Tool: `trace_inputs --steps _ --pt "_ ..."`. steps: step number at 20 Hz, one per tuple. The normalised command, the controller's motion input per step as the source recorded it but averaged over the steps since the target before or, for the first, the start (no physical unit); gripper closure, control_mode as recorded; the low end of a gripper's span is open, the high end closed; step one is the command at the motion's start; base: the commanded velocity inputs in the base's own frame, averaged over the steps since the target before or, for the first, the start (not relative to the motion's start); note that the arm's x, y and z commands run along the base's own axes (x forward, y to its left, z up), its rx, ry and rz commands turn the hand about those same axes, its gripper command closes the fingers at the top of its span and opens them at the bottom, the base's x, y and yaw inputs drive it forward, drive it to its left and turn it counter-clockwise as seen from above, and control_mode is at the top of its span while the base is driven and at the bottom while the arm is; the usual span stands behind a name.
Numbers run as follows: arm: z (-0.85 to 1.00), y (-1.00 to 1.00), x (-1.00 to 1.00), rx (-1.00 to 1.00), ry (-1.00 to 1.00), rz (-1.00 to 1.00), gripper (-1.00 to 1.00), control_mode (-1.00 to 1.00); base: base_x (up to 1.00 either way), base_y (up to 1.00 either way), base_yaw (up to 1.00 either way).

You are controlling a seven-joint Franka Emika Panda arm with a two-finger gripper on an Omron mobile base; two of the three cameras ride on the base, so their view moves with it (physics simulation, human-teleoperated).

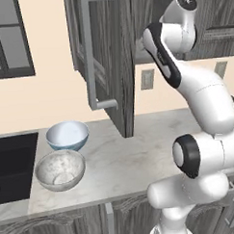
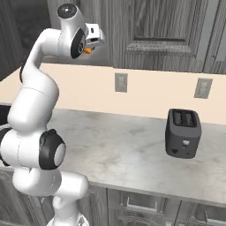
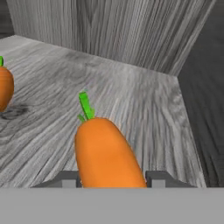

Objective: Pick the carrots from the cabinet and place them in one bowl. Pick the potato from the sink and place it in the other bowl.

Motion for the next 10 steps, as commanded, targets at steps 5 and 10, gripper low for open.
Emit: trace_inputs --steps 5,10 --pt "0.0 0.0 -0.88 0.0 -0.11 0.01 1.0 -1.0 0.0 0.0 0.0" --pt "0.0 0.02 -0.92 0.02 -0.06 0.0 1.0 -1.0 0.0 0.0 0.0"
